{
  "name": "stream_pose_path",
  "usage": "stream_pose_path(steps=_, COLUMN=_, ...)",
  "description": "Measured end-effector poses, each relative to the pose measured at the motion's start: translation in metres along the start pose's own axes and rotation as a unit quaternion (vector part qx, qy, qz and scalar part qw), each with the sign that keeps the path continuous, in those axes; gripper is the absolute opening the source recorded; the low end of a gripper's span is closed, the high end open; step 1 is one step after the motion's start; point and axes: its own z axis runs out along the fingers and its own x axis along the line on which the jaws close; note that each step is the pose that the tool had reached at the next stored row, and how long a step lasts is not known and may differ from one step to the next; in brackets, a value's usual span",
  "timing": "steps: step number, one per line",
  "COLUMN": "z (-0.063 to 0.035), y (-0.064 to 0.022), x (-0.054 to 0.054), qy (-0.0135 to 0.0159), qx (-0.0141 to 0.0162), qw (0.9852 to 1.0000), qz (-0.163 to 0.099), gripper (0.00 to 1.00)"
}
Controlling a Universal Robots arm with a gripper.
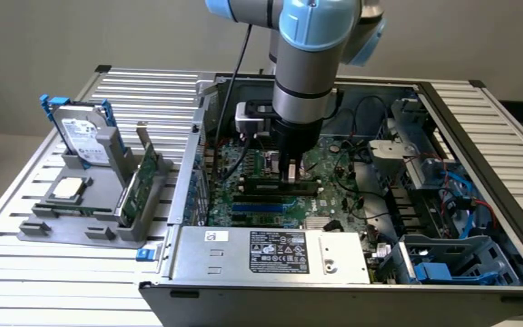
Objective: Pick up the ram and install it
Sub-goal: 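Insert the ram into the slot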
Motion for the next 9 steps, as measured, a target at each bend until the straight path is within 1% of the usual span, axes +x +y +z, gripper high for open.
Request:
stream_pose_path(steps=4, z=0.0001, y=0.0000, x=0.000, qy=0.0001, qx=0.0000, qw=1.0000, qz=0.000, gripper=0.15)
stream_pose_path(steps=5, z=-0.0002, y=0.0000, x=0.000, qy=-0.0001, qx=0.0000, qw=1.0000, qz=0.000, gripper=0.27)
stream_pose_path(steps=6, z=-0.0014, y=0.0000, x=0.000, qy=-0.0005, qx=0.0000, qw=1.0000, qz=0.000, gripper=0.27)
stream_pose_path(steps=7, z=-0.0039, y=0.0002, x=0.000, qy=-0.0010, qx=0.0000, qw=1.0000, qz=0.000, gripper=0.33)
stream_pose_path(steps=9, z=-0.0105, y=0.0012, x=0.000, qy=-0.0019, qx=-0.0001, qw=1.0000, qz=0.000, gripper=0.33)
